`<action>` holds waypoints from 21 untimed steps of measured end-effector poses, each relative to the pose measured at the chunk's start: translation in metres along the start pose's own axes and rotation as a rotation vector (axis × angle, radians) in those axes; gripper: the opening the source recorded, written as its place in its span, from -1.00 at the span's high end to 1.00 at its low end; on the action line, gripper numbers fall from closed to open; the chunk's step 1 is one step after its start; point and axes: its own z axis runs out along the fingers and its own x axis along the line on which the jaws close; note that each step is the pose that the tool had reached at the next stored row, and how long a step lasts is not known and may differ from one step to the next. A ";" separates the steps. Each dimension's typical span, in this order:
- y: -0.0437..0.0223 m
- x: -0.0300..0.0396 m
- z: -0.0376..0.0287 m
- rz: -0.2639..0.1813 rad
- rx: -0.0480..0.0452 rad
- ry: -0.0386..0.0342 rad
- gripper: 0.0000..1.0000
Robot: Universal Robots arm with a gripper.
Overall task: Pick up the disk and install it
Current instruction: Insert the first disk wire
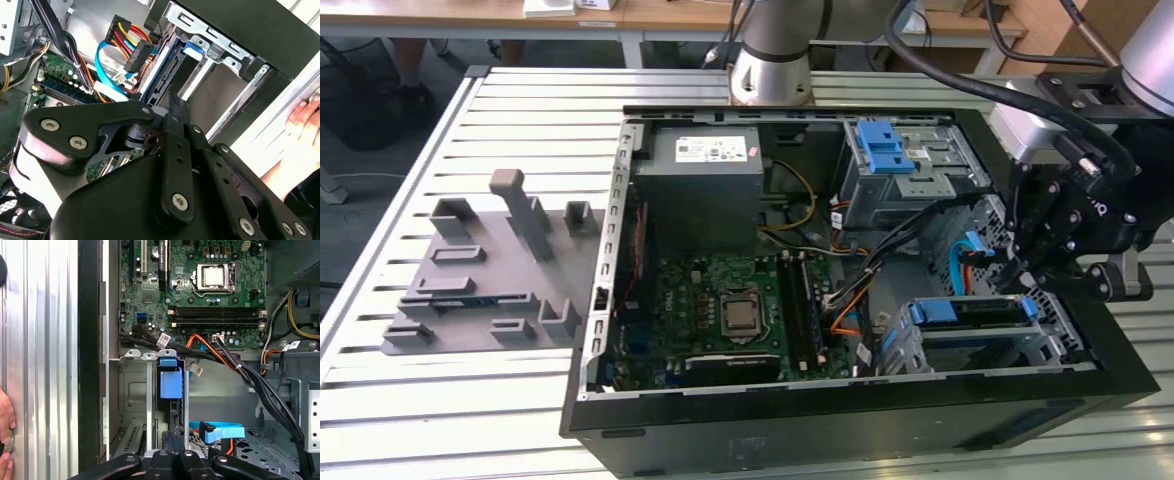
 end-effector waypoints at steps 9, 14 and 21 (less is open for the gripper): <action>-0.0008 0.0000 0.0000 0.000 0.0000 0.0000 0.79; -0.0052 -0.0001 0.0000 0.000 0.0000 0.0000 0.79; -0.0084 -0.0011 -0.0001 0.000 0.0000 0.0000 0.79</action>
